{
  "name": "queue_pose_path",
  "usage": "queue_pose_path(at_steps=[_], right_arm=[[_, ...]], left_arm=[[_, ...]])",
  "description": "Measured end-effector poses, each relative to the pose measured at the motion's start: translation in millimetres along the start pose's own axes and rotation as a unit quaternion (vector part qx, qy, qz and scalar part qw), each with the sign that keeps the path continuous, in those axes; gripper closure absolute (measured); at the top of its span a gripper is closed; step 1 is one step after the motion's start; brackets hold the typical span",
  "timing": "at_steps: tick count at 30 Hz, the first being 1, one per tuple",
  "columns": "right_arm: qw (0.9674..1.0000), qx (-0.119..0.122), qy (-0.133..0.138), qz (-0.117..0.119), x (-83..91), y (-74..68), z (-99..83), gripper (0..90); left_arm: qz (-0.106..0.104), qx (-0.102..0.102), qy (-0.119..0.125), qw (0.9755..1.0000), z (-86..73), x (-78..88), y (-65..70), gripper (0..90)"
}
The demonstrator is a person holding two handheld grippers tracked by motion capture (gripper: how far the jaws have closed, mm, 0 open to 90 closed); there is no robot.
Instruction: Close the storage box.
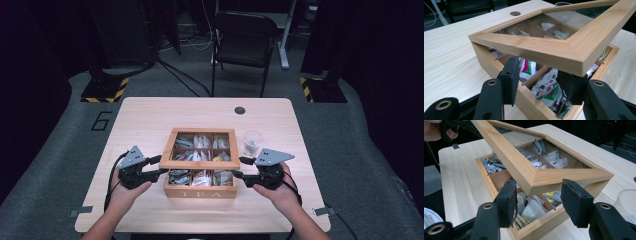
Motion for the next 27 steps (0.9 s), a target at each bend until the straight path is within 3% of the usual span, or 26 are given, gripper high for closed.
queue_pose_path(at_steps=[7, 16, 27], right_arm=[[0.9999, 0.003, -0.007, -0.010, -1.3, -6.6, -8.0, 47.0], [0.9999, -0.014, -0.007, -0.006, -4.8, -12.3, -19.7, 46.9], [0.9997, -0.006, -0.023, -0.009, -9.3, -18.5, -30.6, 47.1]], left_arm=[[0.004, -0.016, -0.003, 0.9999, -8.0, 4.7, 8.5, 49.7], [0.003, -0.010, -0.006, 0.9999, -18.5, 7.1, 13.8, 49.7], [-0.002, -0.003, -0.013, 0.9999, -33.1, 2.8, 15.4, 49.8]])
Point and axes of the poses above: each handheld gripper's, and its own axes: x roughly backward along the jaws, z roughly out of its top, y roughly to its right, the point moved 2 cm from there along -x, roughly forward along the jaws, and after that the axes turned 8 degrees about x, right-handed, at the moved point
